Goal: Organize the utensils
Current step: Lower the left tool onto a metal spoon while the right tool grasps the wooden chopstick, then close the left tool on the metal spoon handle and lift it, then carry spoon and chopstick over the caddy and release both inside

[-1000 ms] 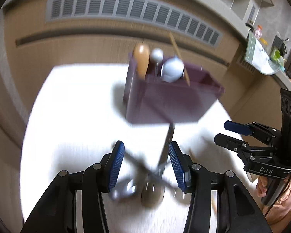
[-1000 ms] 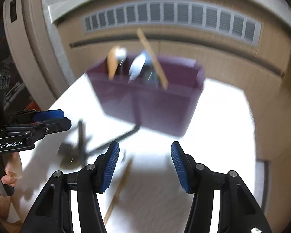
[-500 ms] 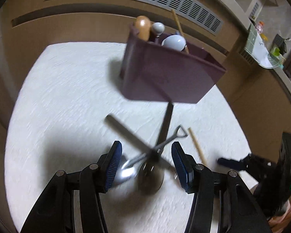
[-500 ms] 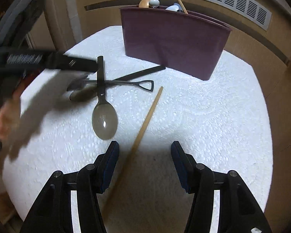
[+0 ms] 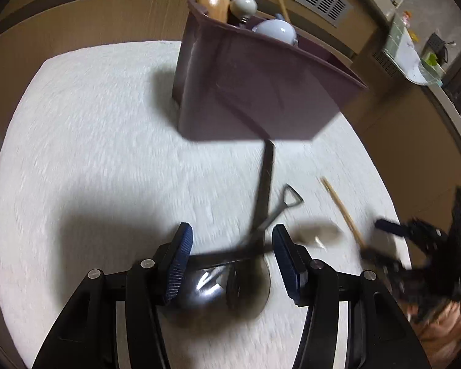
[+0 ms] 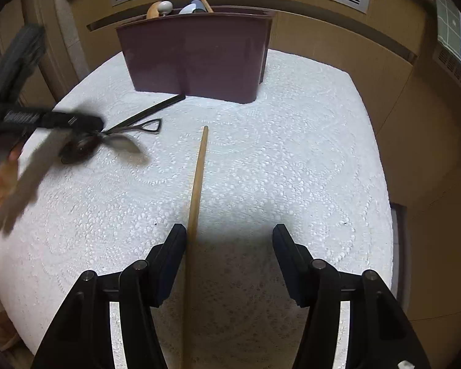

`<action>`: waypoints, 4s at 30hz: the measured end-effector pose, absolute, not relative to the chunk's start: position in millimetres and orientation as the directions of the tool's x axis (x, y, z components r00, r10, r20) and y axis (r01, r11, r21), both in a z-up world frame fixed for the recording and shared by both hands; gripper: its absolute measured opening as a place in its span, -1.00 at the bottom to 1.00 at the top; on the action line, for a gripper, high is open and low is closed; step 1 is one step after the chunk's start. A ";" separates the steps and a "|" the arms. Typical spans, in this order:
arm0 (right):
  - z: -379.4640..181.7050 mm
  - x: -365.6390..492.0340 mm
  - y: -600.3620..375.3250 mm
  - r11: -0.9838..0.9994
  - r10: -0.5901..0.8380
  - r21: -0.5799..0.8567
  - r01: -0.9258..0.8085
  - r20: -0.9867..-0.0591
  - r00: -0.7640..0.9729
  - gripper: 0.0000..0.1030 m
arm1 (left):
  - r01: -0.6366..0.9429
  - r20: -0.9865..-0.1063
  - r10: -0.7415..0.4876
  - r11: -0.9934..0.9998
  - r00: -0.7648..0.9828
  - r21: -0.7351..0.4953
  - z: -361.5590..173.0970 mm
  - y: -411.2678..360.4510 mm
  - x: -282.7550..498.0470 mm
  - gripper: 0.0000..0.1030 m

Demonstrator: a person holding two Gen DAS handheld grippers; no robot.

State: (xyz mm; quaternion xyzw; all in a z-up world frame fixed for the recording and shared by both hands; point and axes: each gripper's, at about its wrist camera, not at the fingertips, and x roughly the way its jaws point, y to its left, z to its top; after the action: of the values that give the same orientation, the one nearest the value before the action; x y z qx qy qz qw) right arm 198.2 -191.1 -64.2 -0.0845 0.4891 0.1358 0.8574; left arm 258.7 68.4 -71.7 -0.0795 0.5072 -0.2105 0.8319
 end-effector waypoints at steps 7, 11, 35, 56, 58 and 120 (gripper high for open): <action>-65.4 206.3 -177.9 0.936 0.205 0.032 -0.350 -0.857 0.472 -0.36 | 0.361 -0.843 -0.406 0.890 0.354 -0.278 -70.3 48.0 190.5 0.24; -63.1 221.5 -165.9 0.926 0.230 0.048 -0.374 -0.858 0.459 -0.36 | 0.403 -0.840 -0.440 0.865 0.319 -0.300 -66.3 33.5 174.6 0.24; -37.6 205.1 -200.6 0.931 0.304 0.126 -0.342 -0.788 0.536 -0.90 | 0.296 -0.864 -0.115 0.954 0.490 0.042 -64.8 -32.1 235.3 0.13; -26.3 192.6 -205.0 0.914 0.381 0.220 -0.342 -0.755 0.534 -0.90 | 0.290 -0.788 -0.205 0.957 0.580 -0.036 -26.3 -5.2 196.4 -0.31; -21.5 190.6 -203.9 0.911 0.387 0.217 -0.352 -0.748 0.540 -0.90 | 0.292 -0.778 -0.211 0.956 0.591 -0.037 -20.5 -7.8 191.1 -0.31; 152.0 319.2 -152.7 0.923 0.284 -0.093 -0.373 -0.489 0.825 -0.90 | 0.213 -0.380 -0.180 0.976 0.907 0.047 140.0 36.2 323.5 -0.32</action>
State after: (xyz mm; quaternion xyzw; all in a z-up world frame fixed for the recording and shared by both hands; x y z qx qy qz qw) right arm 319.2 -152.7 152.0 -0.0925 0.2402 0.1727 0.9507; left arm 323.5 36.2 140.0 0.0439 0.1901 -0.1006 0.9756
